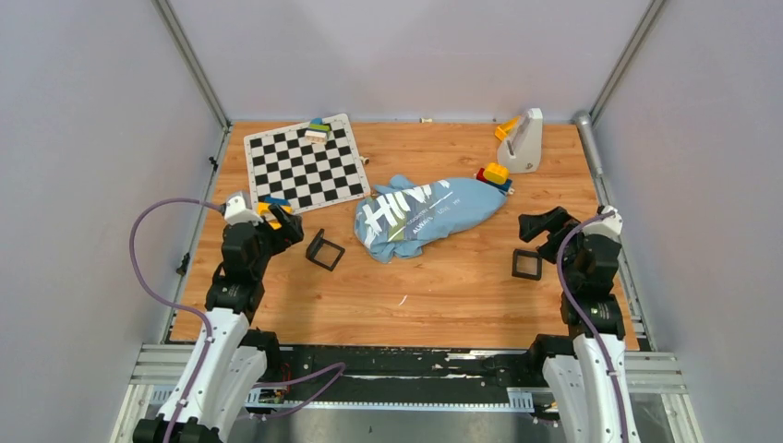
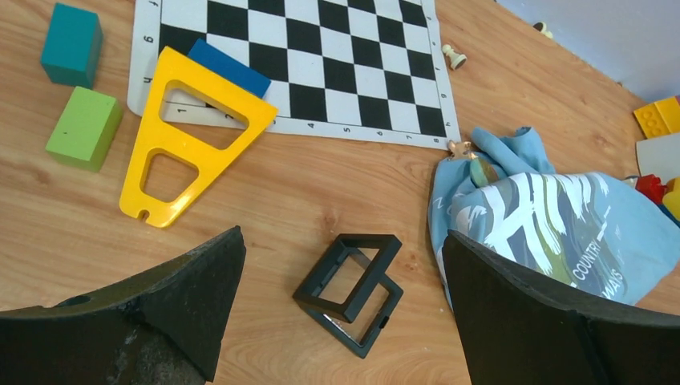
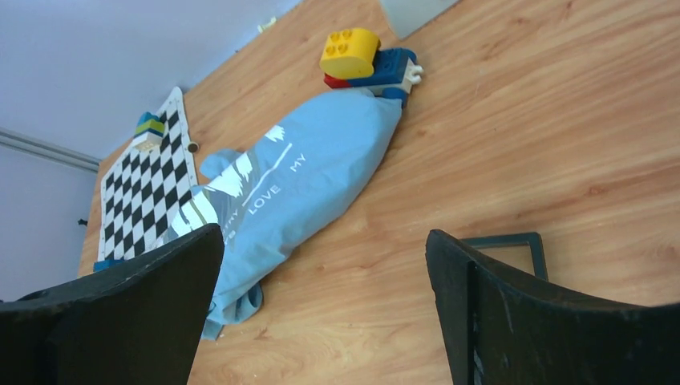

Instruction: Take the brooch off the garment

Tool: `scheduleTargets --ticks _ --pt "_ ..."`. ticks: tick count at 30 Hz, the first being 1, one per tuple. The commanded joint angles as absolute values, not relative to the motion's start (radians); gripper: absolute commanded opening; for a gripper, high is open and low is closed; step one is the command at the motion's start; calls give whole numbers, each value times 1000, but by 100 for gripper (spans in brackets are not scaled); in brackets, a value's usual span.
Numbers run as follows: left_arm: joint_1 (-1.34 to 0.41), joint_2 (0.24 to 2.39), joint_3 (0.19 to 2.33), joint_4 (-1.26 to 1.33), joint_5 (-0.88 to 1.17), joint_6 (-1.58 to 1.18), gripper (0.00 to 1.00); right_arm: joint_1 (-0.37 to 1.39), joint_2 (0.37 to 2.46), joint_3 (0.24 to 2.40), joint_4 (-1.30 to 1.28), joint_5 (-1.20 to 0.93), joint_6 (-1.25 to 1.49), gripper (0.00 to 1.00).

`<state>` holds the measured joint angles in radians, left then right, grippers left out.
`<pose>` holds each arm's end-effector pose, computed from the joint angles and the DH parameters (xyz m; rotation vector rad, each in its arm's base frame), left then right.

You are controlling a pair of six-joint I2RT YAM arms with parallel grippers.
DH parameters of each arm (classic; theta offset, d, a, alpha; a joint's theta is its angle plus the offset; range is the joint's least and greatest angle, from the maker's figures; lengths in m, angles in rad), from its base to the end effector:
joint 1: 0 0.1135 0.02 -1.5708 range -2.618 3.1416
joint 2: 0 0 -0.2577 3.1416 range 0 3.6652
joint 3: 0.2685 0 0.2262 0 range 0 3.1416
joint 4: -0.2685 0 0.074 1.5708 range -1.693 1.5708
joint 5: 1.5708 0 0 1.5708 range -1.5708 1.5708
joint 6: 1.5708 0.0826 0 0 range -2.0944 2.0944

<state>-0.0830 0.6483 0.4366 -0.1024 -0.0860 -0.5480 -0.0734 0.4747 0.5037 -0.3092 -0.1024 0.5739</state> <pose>0.1890 -0.0086 0.2337 -0.4950 1.8331 -0.3503 0.1573 -0.0031 0.2544 0.5267 1.7972 0.4418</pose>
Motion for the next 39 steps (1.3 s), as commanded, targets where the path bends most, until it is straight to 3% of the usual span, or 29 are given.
scheduleTargets --ticks 1,8,15,23,27,32,36,37,38,39 --pt "-85 638 449 -143 -96 -594 100 -74 540 477 -303 -126 605 98" --pt "-94 659 423 54 219 -556 100 -72 746 488 -214 -235 698 91" --pt "-265 834 564 43 157 -496 99 -35 1014 519 -33 -313 893 88" --pt "-422 1079 641 88 156 -401 94 142 1302 648 88 -152 981 84" --pt "-452 1162 653 113 196 -359 90 156 1453 685 178 -172 1041 73" --pt "-502 1243 654 161 197 -310 83 162 1627 744 220 -218 1074 68" --pt "-537 1301 661 152 183 -294 81 164 1691 785 233 -241 1056 42" --pt "-540 1310 662 147 184 -296 80 163 1698 806 217 -246 1042 29" --pt "-541 1323 666 140 188 -296 77 164 1698 818 213 -256 1024 10" --pt "-548 1327 669 116 187 -293 75 163 1691 827 204 -259 1008 1"
